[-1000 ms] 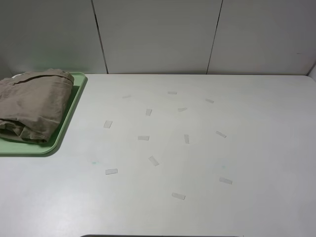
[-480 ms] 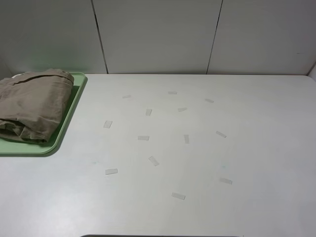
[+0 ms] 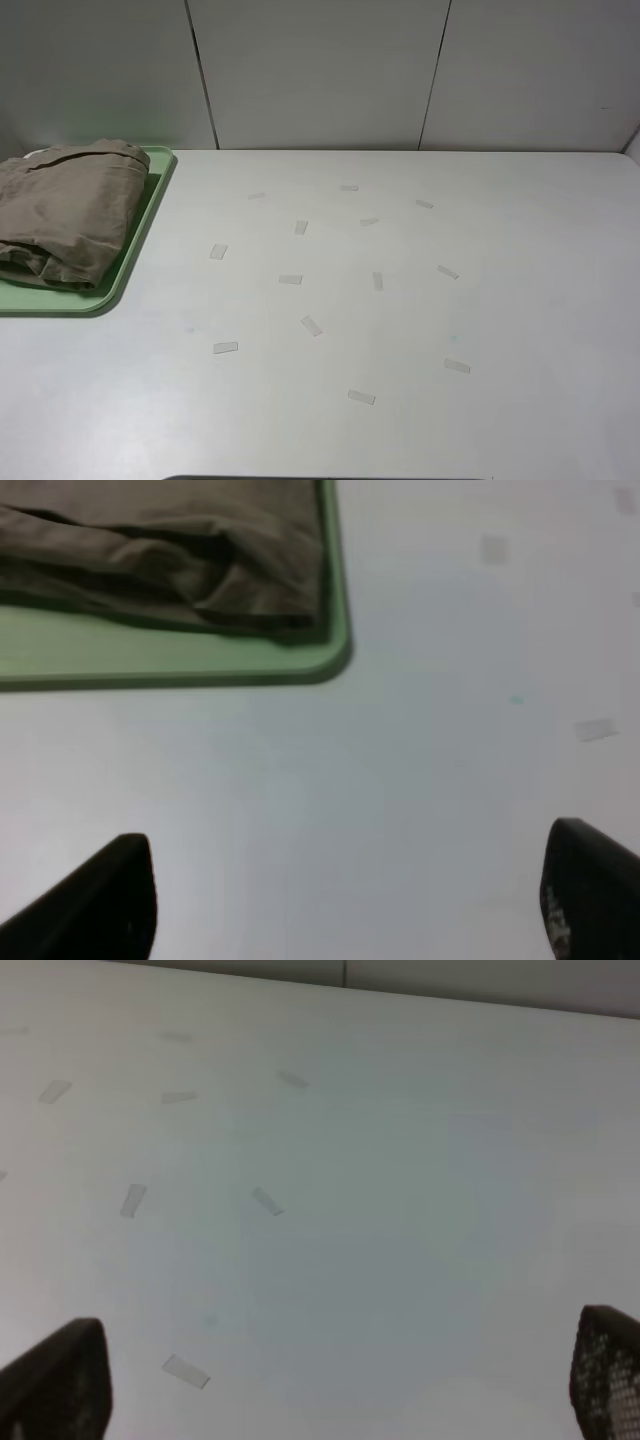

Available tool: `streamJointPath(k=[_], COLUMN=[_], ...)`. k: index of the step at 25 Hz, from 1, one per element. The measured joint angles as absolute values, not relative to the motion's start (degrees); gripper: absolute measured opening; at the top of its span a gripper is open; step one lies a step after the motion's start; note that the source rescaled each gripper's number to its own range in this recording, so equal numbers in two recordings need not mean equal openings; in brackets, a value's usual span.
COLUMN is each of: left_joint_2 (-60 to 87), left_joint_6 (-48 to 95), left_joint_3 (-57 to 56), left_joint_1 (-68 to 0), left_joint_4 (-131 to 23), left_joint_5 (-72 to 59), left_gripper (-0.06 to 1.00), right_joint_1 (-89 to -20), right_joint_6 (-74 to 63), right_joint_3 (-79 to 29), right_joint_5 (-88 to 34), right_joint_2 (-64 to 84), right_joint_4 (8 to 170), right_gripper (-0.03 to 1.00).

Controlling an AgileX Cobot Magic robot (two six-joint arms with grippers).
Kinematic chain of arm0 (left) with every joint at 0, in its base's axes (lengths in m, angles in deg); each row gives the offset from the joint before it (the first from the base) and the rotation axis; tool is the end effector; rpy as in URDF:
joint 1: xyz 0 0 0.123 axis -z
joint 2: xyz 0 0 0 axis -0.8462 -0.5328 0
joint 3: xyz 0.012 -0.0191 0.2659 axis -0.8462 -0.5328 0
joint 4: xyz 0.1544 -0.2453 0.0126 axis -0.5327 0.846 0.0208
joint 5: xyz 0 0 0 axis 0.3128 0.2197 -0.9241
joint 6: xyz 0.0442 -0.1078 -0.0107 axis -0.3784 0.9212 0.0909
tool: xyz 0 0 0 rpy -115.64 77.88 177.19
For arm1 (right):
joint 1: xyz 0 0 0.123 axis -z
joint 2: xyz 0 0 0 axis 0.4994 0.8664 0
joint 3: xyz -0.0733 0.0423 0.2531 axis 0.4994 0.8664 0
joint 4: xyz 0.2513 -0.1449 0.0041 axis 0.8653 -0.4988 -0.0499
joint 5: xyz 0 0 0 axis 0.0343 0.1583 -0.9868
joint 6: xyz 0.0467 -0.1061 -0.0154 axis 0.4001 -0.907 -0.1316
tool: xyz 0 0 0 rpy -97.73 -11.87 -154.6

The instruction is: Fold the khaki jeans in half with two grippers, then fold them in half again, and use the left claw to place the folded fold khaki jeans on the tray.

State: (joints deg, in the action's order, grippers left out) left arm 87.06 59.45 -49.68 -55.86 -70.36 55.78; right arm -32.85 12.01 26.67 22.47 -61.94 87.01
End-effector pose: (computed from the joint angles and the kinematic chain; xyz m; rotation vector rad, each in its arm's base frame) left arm 0.0594 0.0032 0.2863 -0.0129 2.0973 0.0141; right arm 0.0751 0.0141 0.2865 -0.1486 2.0238 0.0948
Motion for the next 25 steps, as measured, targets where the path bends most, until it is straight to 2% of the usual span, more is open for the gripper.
streamJointPath(k=[10,25], left_joint_2=[87.1,87.1], left_joint_6=[58.9,58.7], left_joint_3=[-52.1,-52.1], left_joint_1=[-55.9,-55.9], left_joint_4=[-67.0,-66.7], left_joint_5=[50.6,50.4], left_gripper=[0.81,0.81], right_joint_1=[-32.9,-32.9], right_joint_6=[12.0,12.0], right_joint_3=[26.7,26.7], right_joint_5=[22.5,22.5], right_joint_2=[-61.9,-61.9], right_joint_4=[87.0,87.0], right_gripper=[1.0,1.0])
